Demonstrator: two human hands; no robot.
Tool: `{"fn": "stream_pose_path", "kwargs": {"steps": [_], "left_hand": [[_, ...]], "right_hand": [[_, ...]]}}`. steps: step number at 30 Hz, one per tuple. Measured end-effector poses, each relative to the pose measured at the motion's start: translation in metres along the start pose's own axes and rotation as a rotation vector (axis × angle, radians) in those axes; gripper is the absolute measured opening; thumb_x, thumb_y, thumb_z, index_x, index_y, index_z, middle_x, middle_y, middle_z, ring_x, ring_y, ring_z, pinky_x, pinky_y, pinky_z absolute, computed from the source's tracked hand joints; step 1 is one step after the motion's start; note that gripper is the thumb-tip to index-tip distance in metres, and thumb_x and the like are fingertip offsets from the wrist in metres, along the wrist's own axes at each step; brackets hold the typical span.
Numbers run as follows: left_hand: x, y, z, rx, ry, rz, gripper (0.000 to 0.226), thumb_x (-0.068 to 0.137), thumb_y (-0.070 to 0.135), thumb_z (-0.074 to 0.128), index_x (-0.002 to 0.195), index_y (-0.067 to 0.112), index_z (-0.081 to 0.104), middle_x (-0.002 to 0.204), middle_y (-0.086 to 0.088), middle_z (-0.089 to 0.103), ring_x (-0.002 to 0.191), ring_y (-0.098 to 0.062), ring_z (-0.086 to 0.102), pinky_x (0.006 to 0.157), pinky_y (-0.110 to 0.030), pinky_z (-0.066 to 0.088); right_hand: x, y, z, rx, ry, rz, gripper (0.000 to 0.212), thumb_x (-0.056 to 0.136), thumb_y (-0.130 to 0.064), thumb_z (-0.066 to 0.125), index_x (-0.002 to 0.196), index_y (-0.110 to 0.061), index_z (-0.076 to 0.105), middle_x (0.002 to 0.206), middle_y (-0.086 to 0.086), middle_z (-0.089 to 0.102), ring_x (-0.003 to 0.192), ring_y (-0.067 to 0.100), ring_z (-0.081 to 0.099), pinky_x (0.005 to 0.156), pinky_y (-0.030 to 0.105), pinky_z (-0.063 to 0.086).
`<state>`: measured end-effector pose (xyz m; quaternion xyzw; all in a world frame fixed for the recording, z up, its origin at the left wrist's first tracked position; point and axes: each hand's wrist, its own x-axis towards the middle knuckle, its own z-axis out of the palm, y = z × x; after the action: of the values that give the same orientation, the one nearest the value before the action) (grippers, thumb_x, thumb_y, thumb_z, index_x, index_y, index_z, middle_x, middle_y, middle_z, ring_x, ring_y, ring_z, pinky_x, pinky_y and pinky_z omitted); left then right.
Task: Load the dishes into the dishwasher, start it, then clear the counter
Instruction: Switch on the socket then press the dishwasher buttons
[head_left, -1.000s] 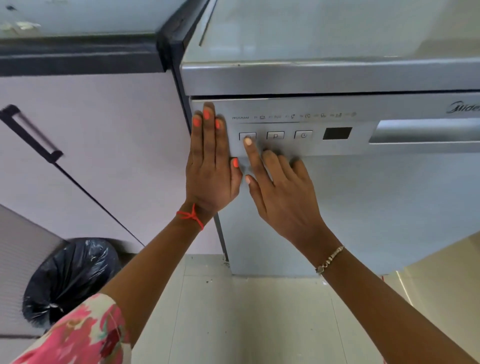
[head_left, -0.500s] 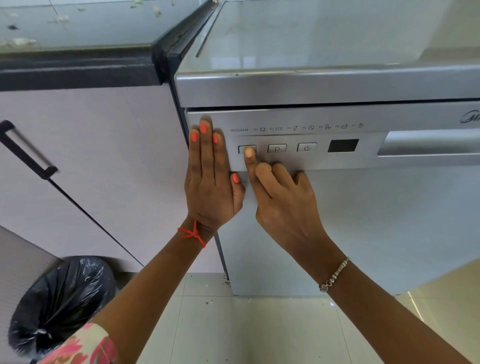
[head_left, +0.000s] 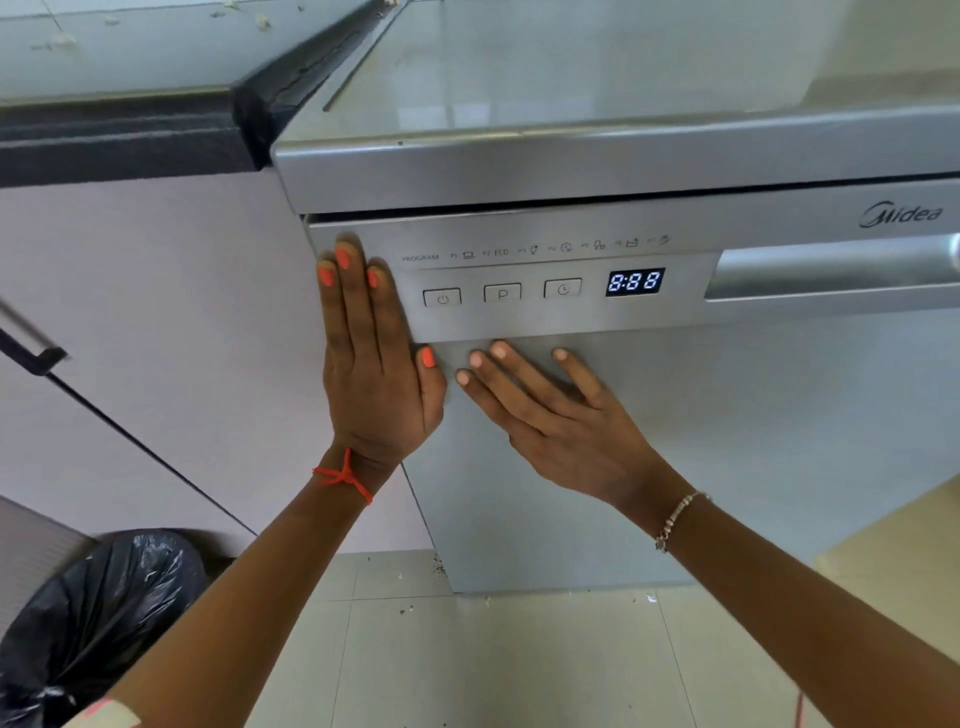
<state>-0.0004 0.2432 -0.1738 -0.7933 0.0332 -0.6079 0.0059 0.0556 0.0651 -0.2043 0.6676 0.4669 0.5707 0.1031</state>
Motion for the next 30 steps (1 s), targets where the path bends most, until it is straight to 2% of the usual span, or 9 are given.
{"fn": "stream_pose_path", "kwargs": {"steps": [4, 10, 19, 23, 27, 30], "left_hand": [[0.001, -0.001, 0.002, 0.009, 0.038, 0.001, 0.063, 0.092, 0.027, 0.021, 0.144, 0.015, -0.012, 0.153, 0.009, -0.019, 0.143, -0.014, -0.012, 0.119, -0.032, 0.004], [0.001, 0.000, 0.000, 0.002, 0.034, 0.000, 0.066, 0.090, 0.024, 0.023, 0.144, 0.016, -0.013, 0.153, 0.009, -0.020, 0.143, -0.013, -0.012, 0.119, -0.033, 0.004], [0.002, 0.001, -0.001, 0.014, 0.030, -0.023, 0.061, 0.093, 0.029, 0.019, 0.145, 0.016, -0.012, 0.153, 0.010, -0.019, 0.143, -0.012, -0.012, 0.119, -0.031, 0.004], [0.001, 0.002, -0.002, 0.011, 0.015, -0.030, 0.061, 0.094, 0.029, 0.019, 0.145, 0.016, -0.012, 0.153, 0.010, -0.020, 0.143, -0.012, -0.012, 0.119, -0.031, 0.003], [0.000, 0.002, -0.002, 0.010, 0.003, -0.038, 0.061, 0.094, 0.030, 0.019, 0.145, 0.017, -0.013, 0.153, 0.010, -0.020, 0.143, -0.012, -0.013, 0.119, -0.031, 0.003], [0.000, 0.003, -0.002, 0.012, 0.000, -0.038, 0.061, 0.094, 0.030, 0.019, 0.145, 0.017, -0.013, 0.153, 0.010, -0.020, 0.142, -0.012, -0.013, 0.119, -0.031, 0.003]], "right_hand": [[-0.003, 0.001, 0.019, -0.101, 0.063, -0.055, 0.058, 0.091, -0.025, 0.034, 0.146, -0.009, 0.024, 0.143, 0.001, 0.035, 0.135, 0.022, 0.024, 0.114, 0.043, 0.013], [-0.003, -0.001, 0.024, -0.091, 0.106, -0.059, 0.061, 0.090, -0.025, 0.032, 0.146, -0.004, 0.018, 0.143, 0.005, 0.034, 0.135, 0.023, 0.024, 0.113, 0.044, 0.014], [-0.001, -0.001, 0.026, -0.077, 0.118, -0.080, 0.060, 0.093, -0.025, 0.027, 0.146, -0.001, 0.012, 0.146, 0.013, 0.021, 0.139, 0.029, 0.018, 0.116, 0.048, 0.006], [-0.001, 0.000, 0.026, -0.065, 0.113, -0.075, 0.060, 0.094, -0.025, 0.025, 0.146, -0.001, 0.011, 0.152, 0.025, 0.010, 0.142, 0.034, 0.010, 0.116, 0.049, 0.004], [-0.001, 0.001, 0.024, -0.037, 0.103, -0.075, 0.059, 0.095, -0.023, 0.024, 0.146, 0.001, 0.008, 0.153, 0.026, -0.001, 0.144, 0.035, -0.001, 0.116, 0.047, 0.005], [-0.001, 0.001, 0.024, -0.029, 0.101, -0.069, 0.058, 0.095, -0.021, 0.024, 0.146, 0.001, 0.008, 0.153, 0.026, -0.003, 0.144, 0.034, -0.003, 0.117, 0.045, 0.005]]}}
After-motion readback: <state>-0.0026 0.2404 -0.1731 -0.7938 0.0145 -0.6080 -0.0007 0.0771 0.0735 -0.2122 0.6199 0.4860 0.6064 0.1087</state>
